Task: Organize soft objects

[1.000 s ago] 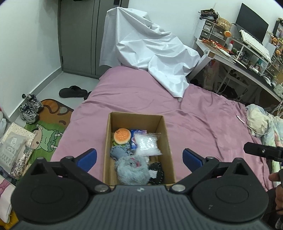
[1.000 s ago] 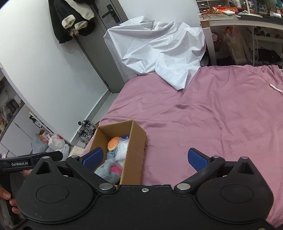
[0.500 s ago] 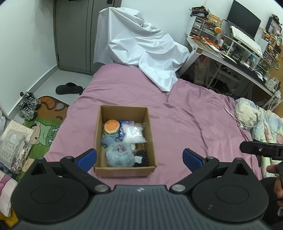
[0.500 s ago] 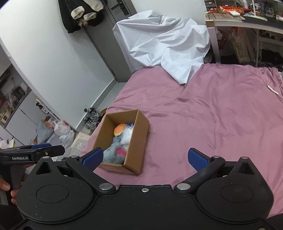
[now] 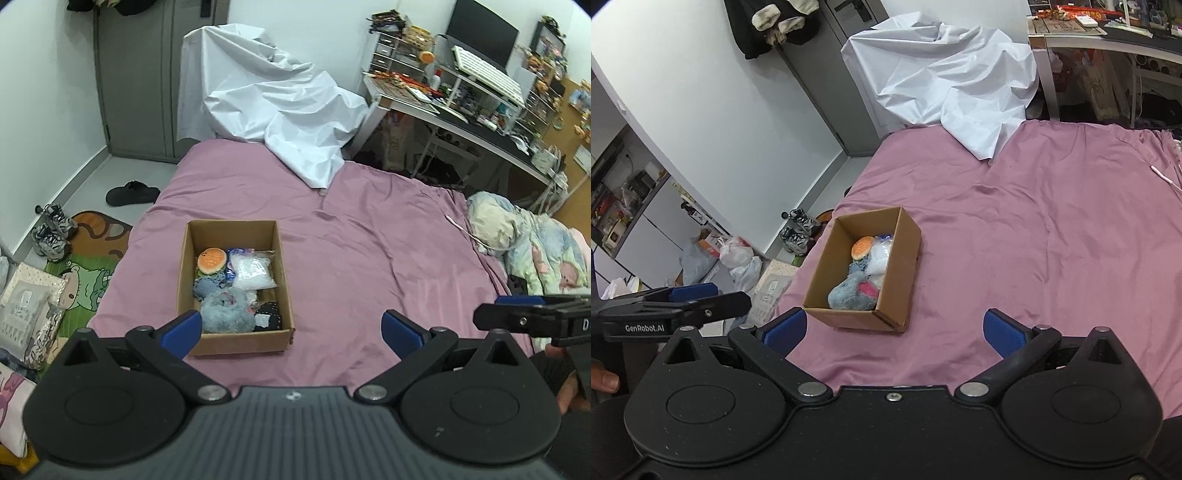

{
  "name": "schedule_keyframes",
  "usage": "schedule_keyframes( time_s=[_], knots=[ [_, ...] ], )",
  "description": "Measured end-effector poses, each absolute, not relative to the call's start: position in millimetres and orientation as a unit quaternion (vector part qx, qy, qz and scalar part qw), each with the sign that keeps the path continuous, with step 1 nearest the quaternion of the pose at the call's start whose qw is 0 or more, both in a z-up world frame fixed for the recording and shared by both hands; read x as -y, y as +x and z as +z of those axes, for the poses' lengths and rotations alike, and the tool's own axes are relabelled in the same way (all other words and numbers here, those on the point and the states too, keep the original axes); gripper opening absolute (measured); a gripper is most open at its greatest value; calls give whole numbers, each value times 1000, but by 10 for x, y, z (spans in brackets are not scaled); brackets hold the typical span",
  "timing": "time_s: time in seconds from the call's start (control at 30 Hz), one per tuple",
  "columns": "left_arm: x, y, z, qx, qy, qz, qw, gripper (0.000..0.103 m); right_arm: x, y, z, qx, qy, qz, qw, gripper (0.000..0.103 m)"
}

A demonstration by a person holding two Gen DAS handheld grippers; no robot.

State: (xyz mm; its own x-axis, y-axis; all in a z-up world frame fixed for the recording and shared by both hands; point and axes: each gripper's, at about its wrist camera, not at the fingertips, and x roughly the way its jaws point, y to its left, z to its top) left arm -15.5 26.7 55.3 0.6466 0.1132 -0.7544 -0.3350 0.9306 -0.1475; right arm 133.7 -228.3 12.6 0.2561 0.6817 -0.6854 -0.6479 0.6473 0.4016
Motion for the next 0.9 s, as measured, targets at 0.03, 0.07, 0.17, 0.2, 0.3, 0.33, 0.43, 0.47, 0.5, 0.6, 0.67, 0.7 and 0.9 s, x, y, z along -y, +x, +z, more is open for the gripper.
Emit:
schedule_keyframes(
  time_s=[0.03, 0.07, 0.17, 0.2, 0.3, 0.33, 0.43, 0.47, 0.5, 0.6, 0.67, 0.7, 0.9],
  knots=[
    [-236, -171, 556, -403, -136, 123, 897, 102, 2286, 1314, 134, -444, 18, 420, 791, 103],
    [-207, -183, 558, -405, -136, 122, 896, 102, 2287, 1297, 144, -445, 16, 422, 790, 103],
    [-132, -227, 577, -408, -134, 115, 896, 102, 2292, 1213, 155, -445, 10, 427, 787, 103],
    [-102, -241, 588, -407, -127, 118, 897, 102, 2295, 1190, 157, -445, 8, 429, 786, 103],
    [-50, -270, 618, -398, -113, 136, 900, 103, 2301, 1127, 167, -446, 8, 430, 785, 103],
    [-45, -276, 617, -397, -115, 135, 901, 103, 2299, 1104, 169, -447, 5, 430, 784, 103],
    [26, -287, 592, -394, -108, 138, 902, 102, 2291, 1032, 196, -442, -6, 433, 786, 103],
    [74, -287, 579, -394, -98, 140, 903, 102, 2292, 1010, 205, -439, -9, 432, 787, 103],
    [108, -283, 576, -395, -90, 142, 903, 102, 2295, 1001, 213, -437, -10, 430, 790, 103],
    [142, -287, 582, -392, -86, 141, 905, 103, 2301, 986, 213, -436, -10, 426, 792, 103],
    [140, -289, 577, -391, -89, 142, 905, 103, 2310, 968, 207, -436, -5, 424, 794, 103],
    [137, -293, 574, -390, -90, 142, 905, 103, 2314, 961, 207, -436, -3, 423, 794, 103],
    [128, -313, 568, -389, -96, 140, 905, 102, 2308, 956, 208, -436, -2, 423, 795, 103]
  ],
)
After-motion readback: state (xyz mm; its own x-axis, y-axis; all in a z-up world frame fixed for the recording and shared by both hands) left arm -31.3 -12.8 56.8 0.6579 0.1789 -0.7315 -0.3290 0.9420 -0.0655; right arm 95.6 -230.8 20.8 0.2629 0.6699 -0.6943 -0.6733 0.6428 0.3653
